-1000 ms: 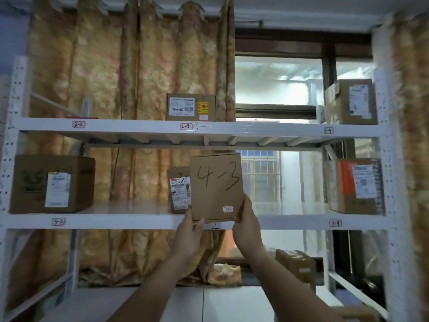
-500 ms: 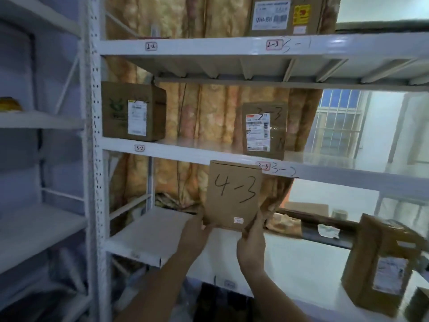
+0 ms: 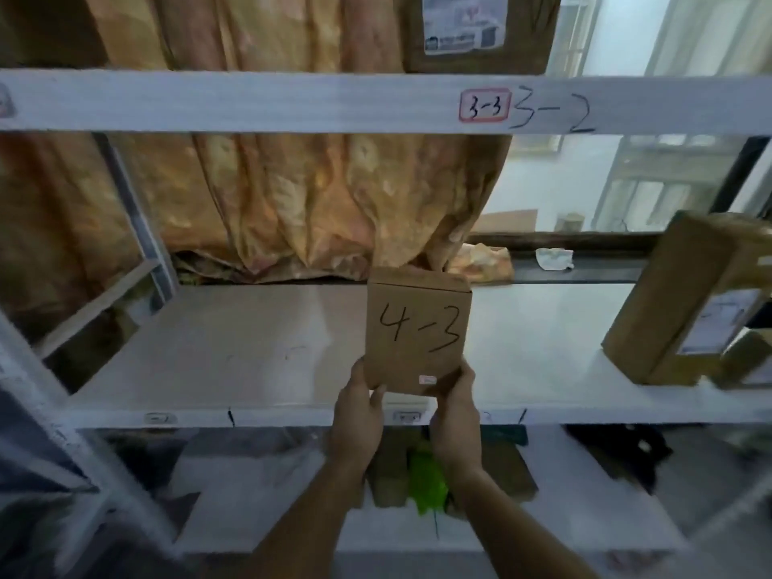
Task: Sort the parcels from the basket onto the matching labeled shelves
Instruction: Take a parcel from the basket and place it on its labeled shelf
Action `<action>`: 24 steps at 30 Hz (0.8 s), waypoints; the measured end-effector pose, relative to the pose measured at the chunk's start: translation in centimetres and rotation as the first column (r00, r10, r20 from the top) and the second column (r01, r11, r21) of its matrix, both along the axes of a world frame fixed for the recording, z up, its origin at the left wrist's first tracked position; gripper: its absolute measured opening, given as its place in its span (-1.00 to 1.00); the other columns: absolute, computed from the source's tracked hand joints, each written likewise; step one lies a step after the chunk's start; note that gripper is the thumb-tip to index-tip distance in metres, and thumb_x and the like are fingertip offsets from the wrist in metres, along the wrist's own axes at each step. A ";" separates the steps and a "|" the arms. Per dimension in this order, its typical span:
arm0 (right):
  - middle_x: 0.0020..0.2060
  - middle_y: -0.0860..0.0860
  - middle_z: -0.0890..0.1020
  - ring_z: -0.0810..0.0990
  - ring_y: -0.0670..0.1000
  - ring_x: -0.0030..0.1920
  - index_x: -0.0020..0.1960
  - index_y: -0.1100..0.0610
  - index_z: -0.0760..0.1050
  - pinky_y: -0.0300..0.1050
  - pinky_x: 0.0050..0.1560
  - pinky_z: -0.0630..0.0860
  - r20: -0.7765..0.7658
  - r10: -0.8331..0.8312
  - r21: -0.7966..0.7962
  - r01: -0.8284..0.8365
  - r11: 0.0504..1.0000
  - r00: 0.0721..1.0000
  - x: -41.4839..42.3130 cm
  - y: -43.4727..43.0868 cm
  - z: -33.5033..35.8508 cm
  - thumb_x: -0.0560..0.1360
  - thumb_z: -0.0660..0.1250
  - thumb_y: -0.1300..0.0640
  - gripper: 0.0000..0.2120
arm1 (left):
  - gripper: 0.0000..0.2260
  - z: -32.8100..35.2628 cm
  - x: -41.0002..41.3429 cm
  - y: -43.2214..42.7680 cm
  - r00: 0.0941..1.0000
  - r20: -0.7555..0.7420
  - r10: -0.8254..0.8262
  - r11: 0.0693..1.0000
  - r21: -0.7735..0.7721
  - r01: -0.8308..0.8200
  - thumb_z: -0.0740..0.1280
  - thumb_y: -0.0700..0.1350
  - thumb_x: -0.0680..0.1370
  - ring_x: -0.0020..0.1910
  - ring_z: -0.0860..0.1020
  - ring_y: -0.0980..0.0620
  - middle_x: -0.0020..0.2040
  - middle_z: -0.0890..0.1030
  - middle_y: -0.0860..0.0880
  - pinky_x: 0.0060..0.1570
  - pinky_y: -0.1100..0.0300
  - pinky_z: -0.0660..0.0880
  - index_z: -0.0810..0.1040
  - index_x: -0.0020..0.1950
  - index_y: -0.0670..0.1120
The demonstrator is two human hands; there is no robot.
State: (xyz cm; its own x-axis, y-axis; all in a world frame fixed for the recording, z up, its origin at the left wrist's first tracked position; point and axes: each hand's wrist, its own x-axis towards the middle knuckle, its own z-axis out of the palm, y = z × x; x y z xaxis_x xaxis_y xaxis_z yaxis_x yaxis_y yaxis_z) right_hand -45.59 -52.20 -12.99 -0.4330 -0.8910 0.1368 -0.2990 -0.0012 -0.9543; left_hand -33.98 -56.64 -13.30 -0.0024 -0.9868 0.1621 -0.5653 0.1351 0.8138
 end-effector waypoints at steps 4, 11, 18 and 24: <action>0.11 -0.32 0.55 0.59 -0.19 0.05 0.31 -0.43 0.15 -0.47 -0.30 0.53 -0.118 -0.052 0.010 0.053 0.999 0.992 -2.4 -3.7 -3.3 0.64 -0.05 -0.19 -0.73 | -0.63 -3.1 -1.5 -3.5 0.997 0.071 -0.026 0.999 0.021 0.024 0.24 -0.08 0.58 0.09 0.60 -0.06 0.18 0.58 -0.08 0.06 0.07 0.59 0.21 0.34 -0.05; 0.29 -0.12 0.46 0.52 -0.04 0.18 0.40 -0.30 0.05 -0.06 0.16 0.54 -0.105 0.019 0.055 -0.013 0.998 0.994 -3.8 -7.2 -6.2 0.65 0.00 0.11 -0.58 | -0.68 -6.4 -3.3 -6.5 0.999 0.012 -0.052 0.999 0.001 0.052 0.20 -0.15 0.60 -0.02 0.60 -0.07 0.12 0.60 -0.11 -0.03 -0.03 0.58 0.21 0.32 -0.09; 0.21 -0.03 0.49 0.57 0.01 0.05 0.45 -0.12 0.03 -0.26 -0.12 0.57 -0.218 0.003 0.060 0.010 0.998 0.976 -4.9 -8.7 -8.3 0.53 0.06 0.33 -0.41 | -0.58 -8.3 -4.7 -7.1 0.998 0.066 -0.014 0.999 0.033 0.011 0.16 -0.09 0.62 0.08 0.58 -0.04 0.19 0.55 -0.11 0.06 -0.03 0.56 0.13 0.43 -0.10; 0.24 -0.14 0.44 0.54 -0.12 0.07 0.47 -0.14 0.04 -0.14 -0.08 0.64 -0.230 0.057 0.066 -0.043 0.997 0.972 -5.6 -8.7 -7.6 0.57 0.08 0.27 -0.44 | -0.46 -7.7 -4.7 -6.6 0.986 0.161 -0.051 0.997 0.057 0.043 0.16 -0.04 0.61 0.01 0.54 0.06 0.19 0.50 -0.05 0.05 0.16 0.52 -0.02 0.51 -0.06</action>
